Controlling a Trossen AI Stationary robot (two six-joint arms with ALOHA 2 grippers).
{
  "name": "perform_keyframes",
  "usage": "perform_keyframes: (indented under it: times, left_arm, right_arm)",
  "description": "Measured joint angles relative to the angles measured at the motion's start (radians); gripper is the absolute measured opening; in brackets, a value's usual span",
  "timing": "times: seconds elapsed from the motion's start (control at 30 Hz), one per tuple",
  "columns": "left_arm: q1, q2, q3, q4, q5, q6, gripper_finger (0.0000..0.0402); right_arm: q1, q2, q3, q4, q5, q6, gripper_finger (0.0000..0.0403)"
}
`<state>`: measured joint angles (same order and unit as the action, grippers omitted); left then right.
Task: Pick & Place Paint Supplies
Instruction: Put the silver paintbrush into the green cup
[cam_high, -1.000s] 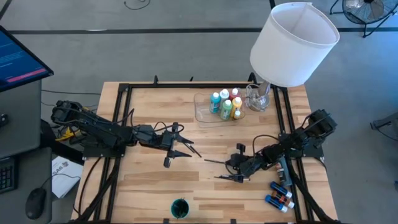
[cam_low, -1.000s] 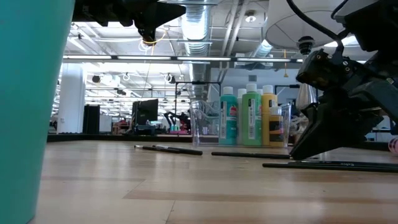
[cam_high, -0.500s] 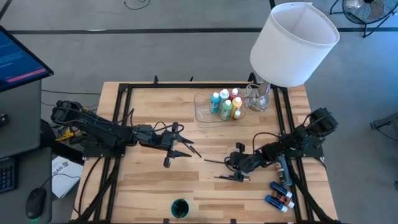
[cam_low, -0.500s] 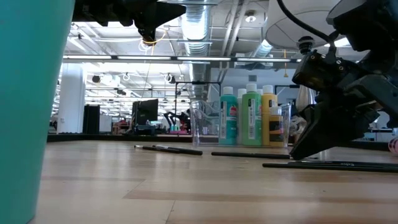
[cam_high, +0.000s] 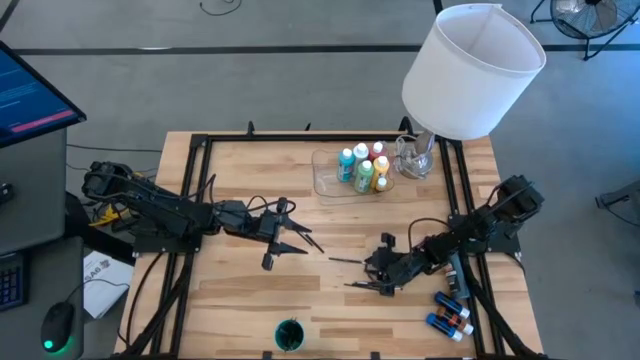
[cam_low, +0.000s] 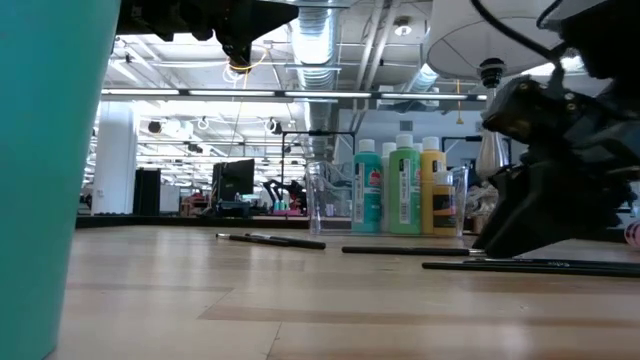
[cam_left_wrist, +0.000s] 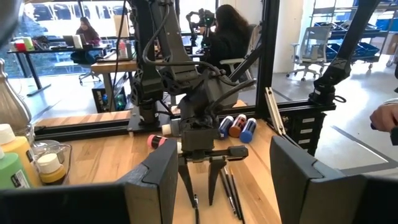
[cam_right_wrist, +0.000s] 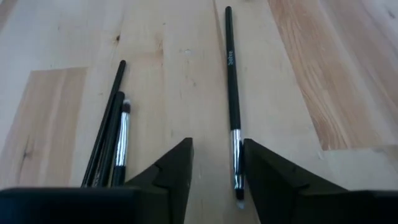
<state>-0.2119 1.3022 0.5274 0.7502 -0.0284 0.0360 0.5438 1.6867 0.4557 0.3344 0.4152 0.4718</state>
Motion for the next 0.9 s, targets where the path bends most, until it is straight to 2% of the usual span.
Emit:
perform_keyframes:
  times: [0.17, 0.37, 0.9]
  left_arm:
    - [0.000, 0.000, 0.000, 0.000, 0.000, 0.000, 0.0153]
    - [0.000, 0.000, 0.000, 0.008, 0.000, -0.002, 0.0153]
    - [0.000, 0.000, 0.000, 0.017, 0.000, -0.011, 0.0153]
  right_arm:
    - [0.047, 0.001, -0.002, -0.037, 0.096, 0.053, 0.0151]
    - [0.071, -0.001, 0.000, -0.083, 0.155, 0.109, 0.0147]
    - [0.044, -0.004, 0.001, -0.111, 0.157, 0.146, 0.0106]
